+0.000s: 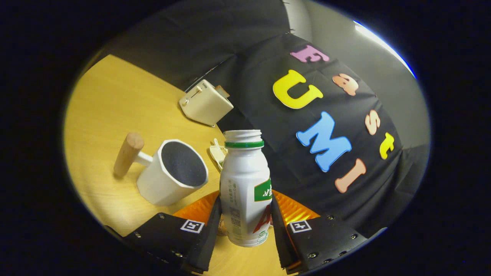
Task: Take the bottle from table, then pour the juice into the cup, finally place the bottle on the coaster
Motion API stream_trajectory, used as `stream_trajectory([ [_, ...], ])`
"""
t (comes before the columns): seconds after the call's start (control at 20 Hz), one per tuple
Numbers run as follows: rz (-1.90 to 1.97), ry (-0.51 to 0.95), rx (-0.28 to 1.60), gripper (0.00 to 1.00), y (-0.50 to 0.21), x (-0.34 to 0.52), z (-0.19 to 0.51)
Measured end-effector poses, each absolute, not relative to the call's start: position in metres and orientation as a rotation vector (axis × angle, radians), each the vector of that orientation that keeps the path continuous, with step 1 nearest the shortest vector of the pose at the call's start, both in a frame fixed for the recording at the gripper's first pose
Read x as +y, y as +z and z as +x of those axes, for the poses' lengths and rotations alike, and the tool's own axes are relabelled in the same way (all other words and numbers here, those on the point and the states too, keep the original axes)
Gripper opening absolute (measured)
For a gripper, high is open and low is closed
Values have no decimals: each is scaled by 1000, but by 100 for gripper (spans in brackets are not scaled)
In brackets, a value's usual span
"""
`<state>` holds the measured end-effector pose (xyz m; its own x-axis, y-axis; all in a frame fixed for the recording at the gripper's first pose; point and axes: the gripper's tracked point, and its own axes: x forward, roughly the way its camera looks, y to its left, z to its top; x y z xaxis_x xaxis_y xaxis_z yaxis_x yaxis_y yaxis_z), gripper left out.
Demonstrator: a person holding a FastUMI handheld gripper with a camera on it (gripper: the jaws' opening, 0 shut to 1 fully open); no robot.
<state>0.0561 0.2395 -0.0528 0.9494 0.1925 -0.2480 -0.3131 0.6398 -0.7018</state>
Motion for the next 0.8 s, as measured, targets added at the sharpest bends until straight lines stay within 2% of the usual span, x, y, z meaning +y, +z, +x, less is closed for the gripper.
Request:
stream_trajectory([
  [0.25, -469, 347, 189, 66, -38, 251, 70],
  [0.8, -129, 250, 167, 66, -55, 208, 119],
])
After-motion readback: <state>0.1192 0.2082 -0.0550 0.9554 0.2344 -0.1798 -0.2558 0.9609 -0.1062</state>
